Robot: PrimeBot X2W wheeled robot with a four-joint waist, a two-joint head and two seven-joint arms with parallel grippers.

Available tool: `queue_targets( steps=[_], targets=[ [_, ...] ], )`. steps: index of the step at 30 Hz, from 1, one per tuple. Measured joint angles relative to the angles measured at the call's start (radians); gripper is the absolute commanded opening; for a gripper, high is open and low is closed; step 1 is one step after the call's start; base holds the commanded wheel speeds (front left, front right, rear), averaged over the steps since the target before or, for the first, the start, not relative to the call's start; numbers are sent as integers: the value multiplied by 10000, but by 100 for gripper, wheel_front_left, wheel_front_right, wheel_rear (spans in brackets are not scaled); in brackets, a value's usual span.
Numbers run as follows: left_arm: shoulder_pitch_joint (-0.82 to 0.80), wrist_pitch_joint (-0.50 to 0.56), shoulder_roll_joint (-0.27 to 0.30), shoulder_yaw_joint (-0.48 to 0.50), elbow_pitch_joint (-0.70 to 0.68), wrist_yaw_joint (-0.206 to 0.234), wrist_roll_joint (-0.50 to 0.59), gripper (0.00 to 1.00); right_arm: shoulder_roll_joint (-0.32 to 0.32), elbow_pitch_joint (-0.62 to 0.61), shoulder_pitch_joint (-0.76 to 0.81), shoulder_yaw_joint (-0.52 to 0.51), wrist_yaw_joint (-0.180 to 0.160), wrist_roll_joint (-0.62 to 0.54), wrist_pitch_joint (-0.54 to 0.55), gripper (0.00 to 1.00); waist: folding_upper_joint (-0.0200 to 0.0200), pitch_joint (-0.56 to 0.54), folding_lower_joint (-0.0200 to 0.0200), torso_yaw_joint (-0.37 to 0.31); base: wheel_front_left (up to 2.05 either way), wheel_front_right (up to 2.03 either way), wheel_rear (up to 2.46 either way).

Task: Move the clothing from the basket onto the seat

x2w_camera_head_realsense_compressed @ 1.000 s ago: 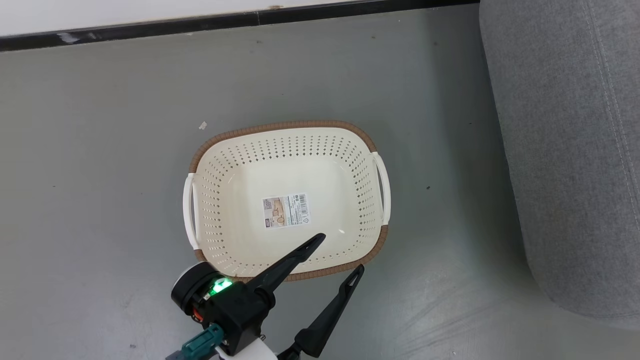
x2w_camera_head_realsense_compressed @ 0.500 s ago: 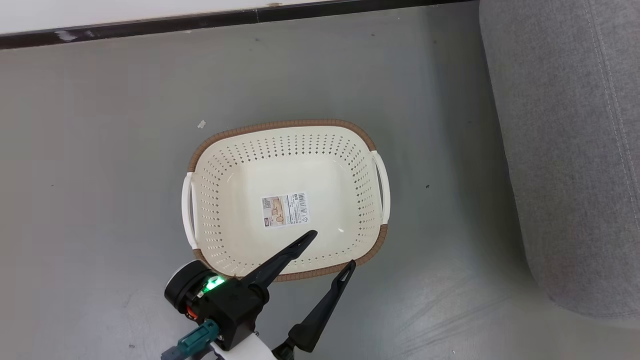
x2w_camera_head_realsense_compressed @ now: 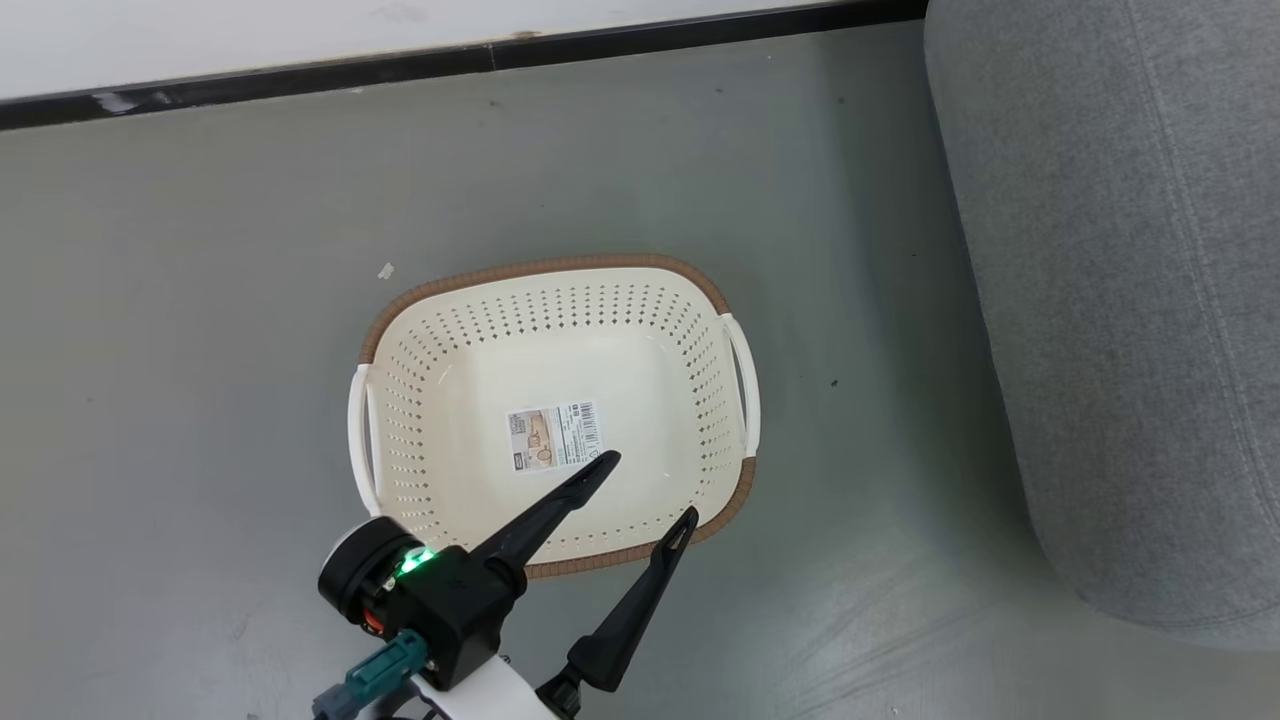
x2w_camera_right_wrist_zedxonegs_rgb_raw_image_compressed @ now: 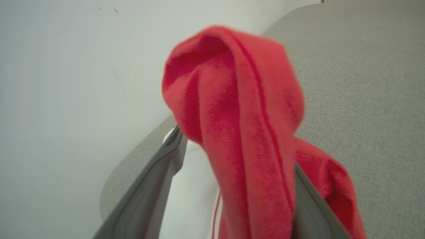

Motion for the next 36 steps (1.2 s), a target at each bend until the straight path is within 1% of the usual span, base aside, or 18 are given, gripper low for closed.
queue_targets(
  steps=[6, 12, 18, 28, 31, 36],
  targets=[
    [3, -86, -36, 174, -2, 92, -38, 100, 36, -2, 188, 368, 2, -138, -232, 100, 0, -120, 0, -181, 0, 0, 0],
    [4, -94, -4, 324, 2, 127, -105, 100, 54, 58, 895, 360, 2, -58, -337, 100, 0, -256, 1, -461, 0, 0, 0],
    [4, -92, 67, 336, 31, 146, -127, 100, -21, 127, 1363, 410, 2, 96, -508, 100, 0, -409, 0, -805, 0, 0, 0],
    [73, -84, 88, 414, 33, 219, -199, 100, -92, 113, 1743, 892, 2, 558, -673, 100, 0, -671, 1, -1371, 0, 0, 0],
    [158, -94, 102, 533, 31, 326, -199, 100, -77, 10, 1938, 1221, 0, 736, -775, 100, 0, -759, 1, -1493, 0, 0, 0],
    [243, -307, 35, 673, 31, 433, -217, 100, 88, -428, 1964, 2109, 2, 1106, -968, 100, 0, -961, 1, -1599, 0, 0, 0]
  ],
)
